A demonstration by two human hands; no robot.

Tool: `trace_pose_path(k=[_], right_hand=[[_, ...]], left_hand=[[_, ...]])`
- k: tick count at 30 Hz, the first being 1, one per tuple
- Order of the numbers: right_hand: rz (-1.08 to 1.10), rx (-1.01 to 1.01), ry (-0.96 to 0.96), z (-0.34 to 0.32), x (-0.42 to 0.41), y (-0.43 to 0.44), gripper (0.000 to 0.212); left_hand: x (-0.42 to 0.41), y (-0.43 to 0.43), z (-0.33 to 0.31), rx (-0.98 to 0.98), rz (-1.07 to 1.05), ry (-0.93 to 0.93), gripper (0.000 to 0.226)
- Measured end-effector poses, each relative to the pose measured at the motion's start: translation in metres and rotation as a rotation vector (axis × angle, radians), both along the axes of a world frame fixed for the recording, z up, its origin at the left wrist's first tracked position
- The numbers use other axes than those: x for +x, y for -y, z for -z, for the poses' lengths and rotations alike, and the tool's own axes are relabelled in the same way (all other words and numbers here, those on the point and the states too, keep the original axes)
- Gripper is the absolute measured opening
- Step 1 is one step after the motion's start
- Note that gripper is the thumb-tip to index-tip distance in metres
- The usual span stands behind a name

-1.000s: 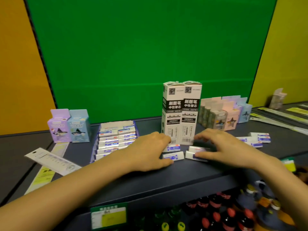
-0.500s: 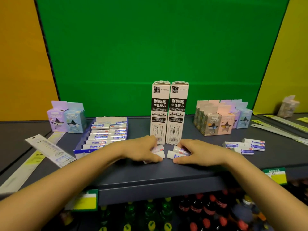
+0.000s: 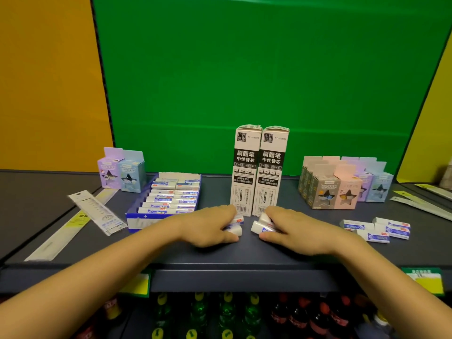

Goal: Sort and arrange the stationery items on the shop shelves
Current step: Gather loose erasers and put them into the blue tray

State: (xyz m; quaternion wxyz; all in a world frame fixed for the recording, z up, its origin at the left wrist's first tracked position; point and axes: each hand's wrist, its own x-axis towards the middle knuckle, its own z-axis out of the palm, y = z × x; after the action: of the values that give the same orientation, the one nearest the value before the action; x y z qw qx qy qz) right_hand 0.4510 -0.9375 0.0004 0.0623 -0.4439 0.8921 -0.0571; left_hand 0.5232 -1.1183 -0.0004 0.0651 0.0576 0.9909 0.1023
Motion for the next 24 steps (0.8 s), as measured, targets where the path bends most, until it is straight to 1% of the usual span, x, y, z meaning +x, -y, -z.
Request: trace_pose_path(k=[3,6,10,12,14,16,18,21,24], right_hand=[[-0.043,-0.085,-0.006,-0.003,0.0,0.0,0.024],[-0.096,-0.171,0.006,-0.007,0.003,0.009,0.025],[-0.171,-0.249,0.024,-0.016,0.013,0.032,0.023],[-0.198,-0.314,0.027,-0.019,0.018,0.049,0.022],[-0.204,-0.369,0.039,-0.021,0.021,0.067,0.021],[-0.204,-0.405,0.06,-0.023,0.02,0.088,0.019],[-0.181,-0.441,0.056,-0.024,0.016,0.107,0.018],[-0.111,-0.505,0.038,-0.024,0.008,0.136,0.024],[-0.091,-0.492,0.017,-0.021,-0.002,0.158,0.027]], left_hand=[[0.012,0.001,-0.007,0.123,0.015,-0.077,0.023],[0.025,0.016,-0.021,0.332,-0.019,-0.147,0.021],[0.034,0.053,-0.031,0.553,-0.225,-0.284,0.027],[0.037,0.074,-0.035,0.71,-0.345,-0.282,0.022],[0.037,0.092,-0.036,0.802,-0.472,-0.274,0.017],[0.038,0.109,-0.036,0.813,-0.559,-0.294,0.014],[0.039,0.121,-0.035,0.783,-0.606,-0.332,0.012],[0.04,0.139,-0.033,0.778,-0.608,-0.358,0.013],[0.037,0.151,-0.032,0.76,-0.576,-0.332,0.012]])
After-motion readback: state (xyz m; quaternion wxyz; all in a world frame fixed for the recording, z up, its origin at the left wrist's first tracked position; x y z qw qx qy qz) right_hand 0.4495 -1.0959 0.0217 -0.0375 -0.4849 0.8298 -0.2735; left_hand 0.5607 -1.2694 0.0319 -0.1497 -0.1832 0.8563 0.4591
